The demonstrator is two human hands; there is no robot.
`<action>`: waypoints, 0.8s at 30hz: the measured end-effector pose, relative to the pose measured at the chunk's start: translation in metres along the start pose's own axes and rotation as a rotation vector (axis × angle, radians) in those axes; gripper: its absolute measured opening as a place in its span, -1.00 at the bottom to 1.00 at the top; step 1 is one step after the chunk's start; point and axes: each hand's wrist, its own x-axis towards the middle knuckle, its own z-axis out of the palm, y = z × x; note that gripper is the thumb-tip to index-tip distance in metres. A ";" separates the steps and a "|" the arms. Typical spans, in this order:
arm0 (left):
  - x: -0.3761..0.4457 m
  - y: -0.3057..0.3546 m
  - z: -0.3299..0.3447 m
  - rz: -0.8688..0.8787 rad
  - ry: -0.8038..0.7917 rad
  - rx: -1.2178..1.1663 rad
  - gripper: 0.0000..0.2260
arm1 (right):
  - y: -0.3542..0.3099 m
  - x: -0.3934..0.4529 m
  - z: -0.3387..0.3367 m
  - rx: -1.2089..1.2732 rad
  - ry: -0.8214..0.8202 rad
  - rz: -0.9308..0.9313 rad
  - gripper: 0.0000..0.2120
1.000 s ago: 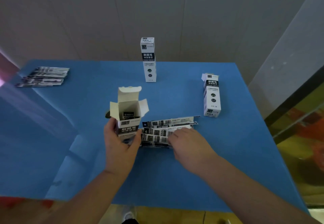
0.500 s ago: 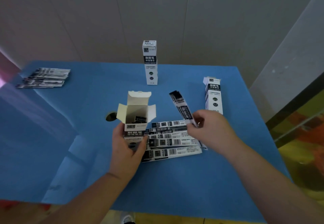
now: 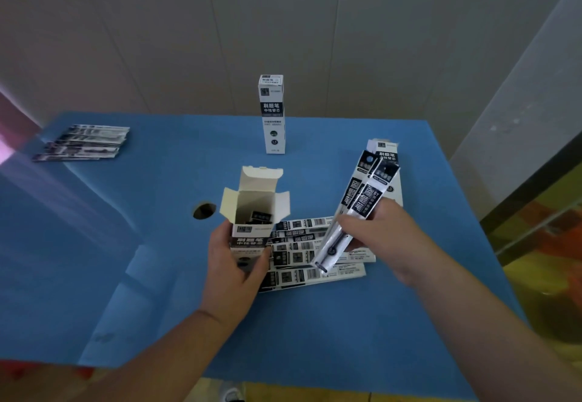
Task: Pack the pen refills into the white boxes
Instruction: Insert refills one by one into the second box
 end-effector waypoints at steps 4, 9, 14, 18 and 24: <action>0.000 -0.003 0.001 0.000 -0.004 0.004 -0.50 | -0.004 -0.007 -0.003 0.048 -0.040 -0.035 -0.78; 0.001 -0.003 0.000 0.011 -0.012 0.005 -0.48 | -0.007 -0.014 -0.002 0.214 -0.089 -0.080 -0.78; 0.002 -0.003 0.001 -0.013 -0.020 -0.005 -0.50 | -0.024 -0.024 -0.002 0.391 -0.143 -0.145 -0.78; -0.001 -0.003 0.001 -0.039 -0.026 -0.028 -0.49 | -0.043 -0.031 0.000 0.541 -0.105 -0.225 -0.84; -0.001 -0.006 0.001 -0.030 -0.047 0.021 -0.48 | -0.064 -0.034 0.012 0.552 0.035 -0.388 -0.78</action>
